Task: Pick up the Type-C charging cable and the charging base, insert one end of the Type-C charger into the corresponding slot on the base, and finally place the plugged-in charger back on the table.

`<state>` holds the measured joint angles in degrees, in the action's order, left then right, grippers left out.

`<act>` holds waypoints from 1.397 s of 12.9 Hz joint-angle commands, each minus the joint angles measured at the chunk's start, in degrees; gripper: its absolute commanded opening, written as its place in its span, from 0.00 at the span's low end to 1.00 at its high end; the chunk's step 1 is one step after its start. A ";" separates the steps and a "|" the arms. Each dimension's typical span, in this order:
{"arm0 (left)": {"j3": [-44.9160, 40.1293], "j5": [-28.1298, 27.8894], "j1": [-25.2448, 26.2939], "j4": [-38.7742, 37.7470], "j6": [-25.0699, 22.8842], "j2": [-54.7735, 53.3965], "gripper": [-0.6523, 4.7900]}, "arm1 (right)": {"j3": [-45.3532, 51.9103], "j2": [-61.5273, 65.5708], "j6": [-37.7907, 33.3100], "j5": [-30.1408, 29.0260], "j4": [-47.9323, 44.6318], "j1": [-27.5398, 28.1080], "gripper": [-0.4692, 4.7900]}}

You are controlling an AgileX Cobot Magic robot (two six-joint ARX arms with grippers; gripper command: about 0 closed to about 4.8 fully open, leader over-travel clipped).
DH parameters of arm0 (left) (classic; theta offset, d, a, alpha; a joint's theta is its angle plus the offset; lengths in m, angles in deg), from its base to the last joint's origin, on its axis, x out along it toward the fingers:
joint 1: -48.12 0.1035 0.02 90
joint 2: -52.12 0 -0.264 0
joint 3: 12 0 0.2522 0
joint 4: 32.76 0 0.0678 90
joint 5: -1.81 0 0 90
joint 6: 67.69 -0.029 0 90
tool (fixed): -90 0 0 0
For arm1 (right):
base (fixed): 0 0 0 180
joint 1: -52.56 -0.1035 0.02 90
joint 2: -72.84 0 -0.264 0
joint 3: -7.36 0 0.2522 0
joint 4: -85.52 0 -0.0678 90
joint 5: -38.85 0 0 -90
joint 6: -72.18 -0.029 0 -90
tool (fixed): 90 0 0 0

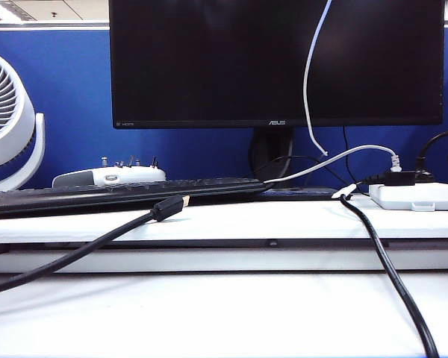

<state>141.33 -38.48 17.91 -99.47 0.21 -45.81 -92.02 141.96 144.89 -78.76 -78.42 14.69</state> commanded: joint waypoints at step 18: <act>0.72 3.85 -0.66 1.14 -1.68 1.18 0.34 | 0.33 2.75 0.68 28.98 1.79 -5.25 0.08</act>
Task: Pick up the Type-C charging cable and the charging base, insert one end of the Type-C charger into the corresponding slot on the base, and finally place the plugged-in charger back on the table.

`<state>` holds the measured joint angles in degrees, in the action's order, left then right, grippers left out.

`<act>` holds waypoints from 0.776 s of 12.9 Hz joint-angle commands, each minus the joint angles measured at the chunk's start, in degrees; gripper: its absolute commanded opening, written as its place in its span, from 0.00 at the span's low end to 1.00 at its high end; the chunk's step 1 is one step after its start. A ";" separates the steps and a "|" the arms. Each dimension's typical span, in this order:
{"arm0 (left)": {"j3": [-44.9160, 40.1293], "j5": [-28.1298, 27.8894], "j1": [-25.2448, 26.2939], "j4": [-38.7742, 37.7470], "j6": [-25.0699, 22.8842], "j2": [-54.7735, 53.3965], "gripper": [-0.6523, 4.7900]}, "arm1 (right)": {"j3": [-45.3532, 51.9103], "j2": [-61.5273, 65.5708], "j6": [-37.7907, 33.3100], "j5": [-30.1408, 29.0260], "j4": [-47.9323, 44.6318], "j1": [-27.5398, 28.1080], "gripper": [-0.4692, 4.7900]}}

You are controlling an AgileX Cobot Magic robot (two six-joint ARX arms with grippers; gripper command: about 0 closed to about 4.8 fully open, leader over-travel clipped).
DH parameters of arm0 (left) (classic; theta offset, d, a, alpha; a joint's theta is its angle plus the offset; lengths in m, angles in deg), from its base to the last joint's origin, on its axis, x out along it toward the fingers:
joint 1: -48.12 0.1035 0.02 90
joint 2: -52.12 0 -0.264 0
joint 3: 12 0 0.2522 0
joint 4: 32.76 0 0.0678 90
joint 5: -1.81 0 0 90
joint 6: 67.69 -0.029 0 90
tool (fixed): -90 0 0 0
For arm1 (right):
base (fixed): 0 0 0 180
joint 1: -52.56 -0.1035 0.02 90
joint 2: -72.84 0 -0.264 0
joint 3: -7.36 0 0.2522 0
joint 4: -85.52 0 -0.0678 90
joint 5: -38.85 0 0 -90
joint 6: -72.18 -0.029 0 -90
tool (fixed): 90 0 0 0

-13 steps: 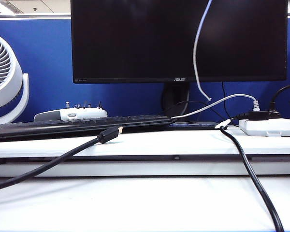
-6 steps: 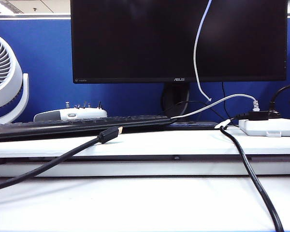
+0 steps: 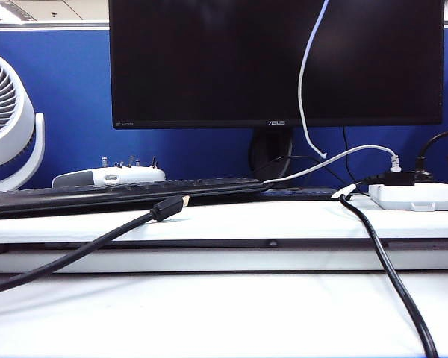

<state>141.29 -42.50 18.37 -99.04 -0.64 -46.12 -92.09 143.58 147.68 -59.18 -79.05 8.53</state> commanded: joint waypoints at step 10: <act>0.76 9.90 -1.11 -0.17 -2.71 1.51 0.34 | 0.39 1.31 -3.80 9.40 2.82 0.98 0.08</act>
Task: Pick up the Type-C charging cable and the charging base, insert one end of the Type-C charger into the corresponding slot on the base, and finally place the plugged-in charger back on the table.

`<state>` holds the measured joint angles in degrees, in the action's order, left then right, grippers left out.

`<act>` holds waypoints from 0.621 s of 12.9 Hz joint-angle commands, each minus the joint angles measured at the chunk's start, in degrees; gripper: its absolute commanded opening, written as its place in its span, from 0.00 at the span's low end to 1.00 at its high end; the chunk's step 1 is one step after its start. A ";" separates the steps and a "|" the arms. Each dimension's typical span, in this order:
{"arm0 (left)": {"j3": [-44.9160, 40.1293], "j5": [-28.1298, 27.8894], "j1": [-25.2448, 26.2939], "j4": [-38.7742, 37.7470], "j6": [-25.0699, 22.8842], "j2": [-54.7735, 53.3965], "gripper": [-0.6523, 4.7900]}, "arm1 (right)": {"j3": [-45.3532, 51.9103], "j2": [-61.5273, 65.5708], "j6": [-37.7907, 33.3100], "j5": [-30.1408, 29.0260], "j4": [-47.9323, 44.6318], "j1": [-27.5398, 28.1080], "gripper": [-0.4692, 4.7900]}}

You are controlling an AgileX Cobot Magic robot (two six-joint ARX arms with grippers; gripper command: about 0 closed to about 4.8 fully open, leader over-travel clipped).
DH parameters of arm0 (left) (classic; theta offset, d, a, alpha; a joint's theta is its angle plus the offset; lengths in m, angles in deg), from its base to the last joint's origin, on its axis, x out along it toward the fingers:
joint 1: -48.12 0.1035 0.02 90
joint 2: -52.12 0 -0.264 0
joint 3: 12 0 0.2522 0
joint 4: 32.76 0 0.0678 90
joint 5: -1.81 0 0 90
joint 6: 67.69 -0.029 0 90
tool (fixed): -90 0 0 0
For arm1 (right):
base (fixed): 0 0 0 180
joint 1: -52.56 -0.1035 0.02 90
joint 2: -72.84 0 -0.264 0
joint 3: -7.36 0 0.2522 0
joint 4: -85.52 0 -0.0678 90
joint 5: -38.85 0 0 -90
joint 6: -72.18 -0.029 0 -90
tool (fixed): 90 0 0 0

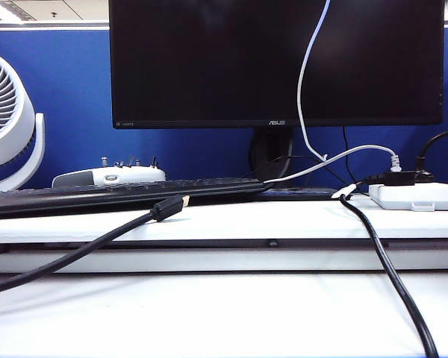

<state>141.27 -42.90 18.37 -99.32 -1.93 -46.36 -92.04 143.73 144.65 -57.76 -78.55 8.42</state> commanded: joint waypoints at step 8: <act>0.79 11.34 -1.11 0.15 -1.99 1.77 0.30 | 0.35 0.90 -0.76 7.98 1.84 1.05 0.08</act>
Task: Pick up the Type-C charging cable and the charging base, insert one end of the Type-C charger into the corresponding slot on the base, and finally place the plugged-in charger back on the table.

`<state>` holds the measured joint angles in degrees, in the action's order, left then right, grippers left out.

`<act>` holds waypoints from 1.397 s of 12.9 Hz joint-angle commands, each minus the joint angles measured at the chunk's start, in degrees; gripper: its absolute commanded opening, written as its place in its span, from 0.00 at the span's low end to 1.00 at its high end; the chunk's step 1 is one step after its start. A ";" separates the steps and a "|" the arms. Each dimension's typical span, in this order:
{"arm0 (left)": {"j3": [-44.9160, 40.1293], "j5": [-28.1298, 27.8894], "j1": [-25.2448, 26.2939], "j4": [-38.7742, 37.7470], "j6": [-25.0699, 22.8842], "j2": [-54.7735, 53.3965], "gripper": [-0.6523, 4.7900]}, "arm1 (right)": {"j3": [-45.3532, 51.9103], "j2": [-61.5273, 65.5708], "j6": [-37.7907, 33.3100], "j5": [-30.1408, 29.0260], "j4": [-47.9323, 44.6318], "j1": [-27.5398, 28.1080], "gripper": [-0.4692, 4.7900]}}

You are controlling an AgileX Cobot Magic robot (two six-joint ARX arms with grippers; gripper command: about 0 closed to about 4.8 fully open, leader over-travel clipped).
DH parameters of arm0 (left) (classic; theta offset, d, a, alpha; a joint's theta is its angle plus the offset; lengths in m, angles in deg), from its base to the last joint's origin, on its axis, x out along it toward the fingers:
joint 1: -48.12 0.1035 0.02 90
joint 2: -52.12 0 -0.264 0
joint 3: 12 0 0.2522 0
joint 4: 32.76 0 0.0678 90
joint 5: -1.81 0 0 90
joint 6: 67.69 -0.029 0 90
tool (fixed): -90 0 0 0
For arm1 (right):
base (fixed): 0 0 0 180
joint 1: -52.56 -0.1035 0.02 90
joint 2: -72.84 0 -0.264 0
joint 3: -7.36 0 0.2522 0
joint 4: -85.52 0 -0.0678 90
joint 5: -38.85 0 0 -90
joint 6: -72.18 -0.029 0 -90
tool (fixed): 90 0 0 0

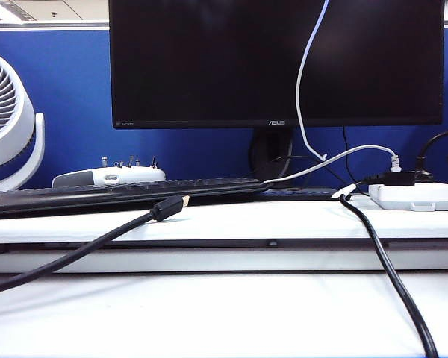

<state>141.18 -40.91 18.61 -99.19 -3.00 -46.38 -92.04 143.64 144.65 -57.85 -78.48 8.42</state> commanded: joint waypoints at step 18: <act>0.87 2.89 -1.36 0.63 -3.17 1.77 0.30 | 0.37 -3.28 -8.41 12.52 4.61 1.16 0.75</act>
<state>141.81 -38.13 17.32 -100.08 -5.56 -44.81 -91.45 140.52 137.06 -46.22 -74.57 9.30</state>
